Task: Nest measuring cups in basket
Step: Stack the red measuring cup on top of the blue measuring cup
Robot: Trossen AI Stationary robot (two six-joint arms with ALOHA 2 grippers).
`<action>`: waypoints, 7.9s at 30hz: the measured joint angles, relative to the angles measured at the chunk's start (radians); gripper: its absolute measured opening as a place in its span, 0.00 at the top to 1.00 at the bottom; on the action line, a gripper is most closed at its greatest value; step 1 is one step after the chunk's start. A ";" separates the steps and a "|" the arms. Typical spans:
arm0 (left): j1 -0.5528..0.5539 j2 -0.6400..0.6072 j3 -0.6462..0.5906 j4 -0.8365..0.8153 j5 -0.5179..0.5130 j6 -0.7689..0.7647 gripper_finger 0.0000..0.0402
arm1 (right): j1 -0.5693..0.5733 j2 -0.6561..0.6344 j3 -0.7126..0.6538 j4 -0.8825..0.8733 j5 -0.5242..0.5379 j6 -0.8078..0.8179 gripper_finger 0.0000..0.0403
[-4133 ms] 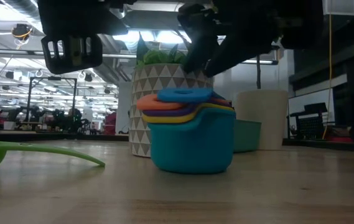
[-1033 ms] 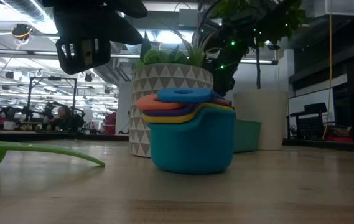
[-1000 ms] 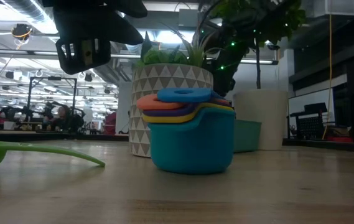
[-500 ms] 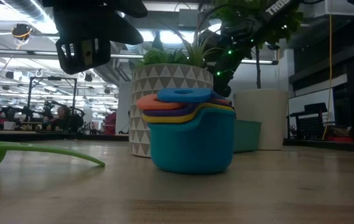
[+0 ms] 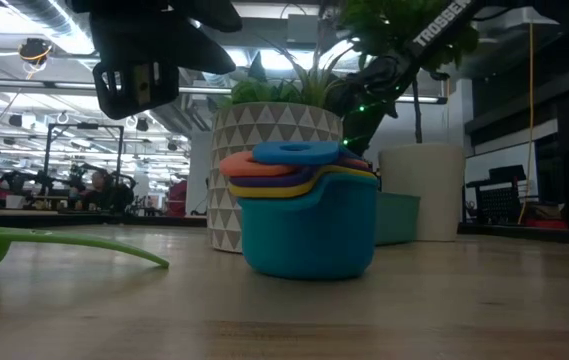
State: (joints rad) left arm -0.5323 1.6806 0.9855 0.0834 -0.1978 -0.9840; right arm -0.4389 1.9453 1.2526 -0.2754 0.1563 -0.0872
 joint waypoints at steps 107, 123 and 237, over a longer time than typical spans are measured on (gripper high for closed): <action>0.000 0.000 0.000 0.000 -0.003 0.000 0.79 | 0.096 -0.292 0.000 -0.001 -0.158 0.134 0.93; 0.000 0.000 0.000 0.001 -0.084 0.001 0.79 | 0.319 -0.512 0.000 -0.144 -0.160 0.140 0.93; -0.001 0.000 0.000 0.008 -0.135 0.053 0.79 | 0.734 -0.286 -0.150 -0.568 -0.017 0.311 0.80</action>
State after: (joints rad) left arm -0.5331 1.6806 0.9852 0.0910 -0.3325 -0.9314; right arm 0.2950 1.6588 1.1028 -0.8434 0.1392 0.2234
